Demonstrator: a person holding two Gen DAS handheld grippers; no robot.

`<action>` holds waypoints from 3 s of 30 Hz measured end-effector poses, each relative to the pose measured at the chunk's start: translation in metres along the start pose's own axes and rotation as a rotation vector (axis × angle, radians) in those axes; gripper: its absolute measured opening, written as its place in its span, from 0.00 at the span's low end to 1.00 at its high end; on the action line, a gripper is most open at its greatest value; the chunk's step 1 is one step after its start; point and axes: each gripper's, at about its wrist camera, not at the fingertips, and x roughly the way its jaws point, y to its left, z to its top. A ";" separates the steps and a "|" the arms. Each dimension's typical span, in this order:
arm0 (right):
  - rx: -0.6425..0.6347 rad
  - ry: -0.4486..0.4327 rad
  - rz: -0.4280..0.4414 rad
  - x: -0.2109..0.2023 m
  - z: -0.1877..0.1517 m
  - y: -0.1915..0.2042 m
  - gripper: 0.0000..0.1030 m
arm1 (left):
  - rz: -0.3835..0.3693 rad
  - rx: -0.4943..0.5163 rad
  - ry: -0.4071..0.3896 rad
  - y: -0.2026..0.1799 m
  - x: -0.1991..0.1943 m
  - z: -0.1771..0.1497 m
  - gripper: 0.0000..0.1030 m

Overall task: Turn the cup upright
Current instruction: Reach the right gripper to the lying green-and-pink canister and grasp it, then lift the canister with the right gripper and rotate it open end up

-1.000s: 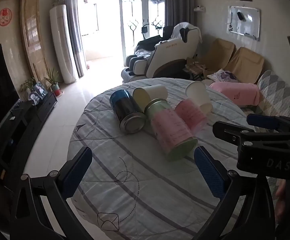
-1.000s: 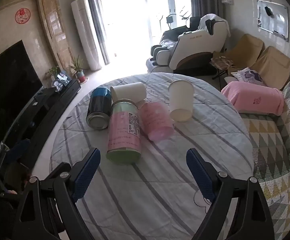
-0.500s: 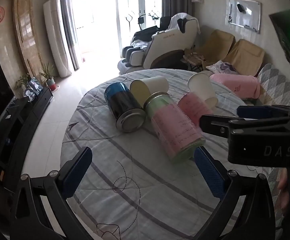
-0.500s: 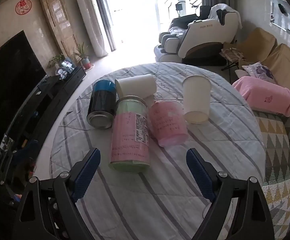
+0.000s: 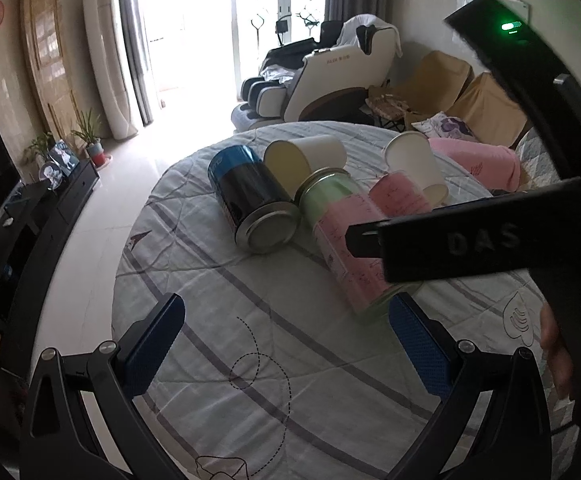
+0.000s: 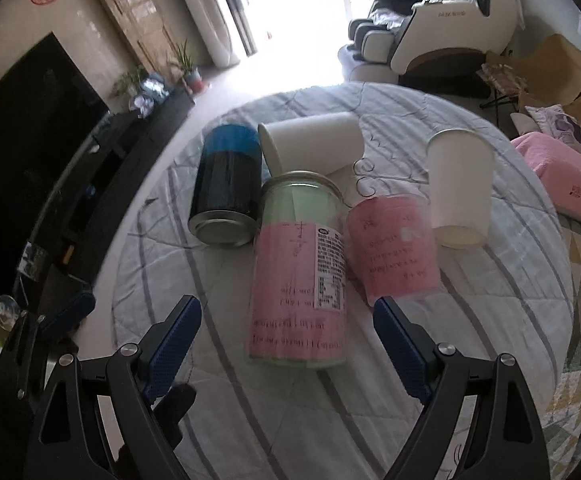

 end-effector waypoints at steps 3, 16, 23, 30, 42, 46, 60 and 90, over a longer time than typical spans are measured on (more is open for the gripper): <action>-0.003 0.052 0.003 0.015 0.005 0.002 0.86 | -0.003 -0.006 0.015 0.005 0.005 -0.002 1.00; 0.010 0.142 -0.062 0.047 0.010 0.009 0.81 | -0.058 -0.030 0.079 0.022 0.023 -0.017 1.00; 0.024 0.136 -0.096 0.040 0.001 0.014 0.69 | -0.076 -0.022 0.076 0.022 0.016 -0.023 1.00; 0.150 0.134 -0.059 0.024 -0.032 0.017 0.69 | -0.122 0.009 0.085 0.022 0.002 -0.037 1.00; 0.300 0.181 0.082 0.014 -0.069 0.023 0.73 | -0.211 0.045 0.087 0.013 -0.019 -0.053 1.00; 0.299 0.168 0.071 0.011 -0.056 0.014 0.77 | -0.216 0.044 0.089 0.009 -0.020 -0.051 1.00; 0.181 0.169 0.079 0.027 -0.032 0.006 0.70 | -0.275 0.048 0.131 -0.001 -0.010 -0.045 1.00; -0.054 -0.365 -0.075 -0.053 -0.078 0.033 0.69 | -0.099 0.015 0.084 -0.018 0.009 -0.039 1.00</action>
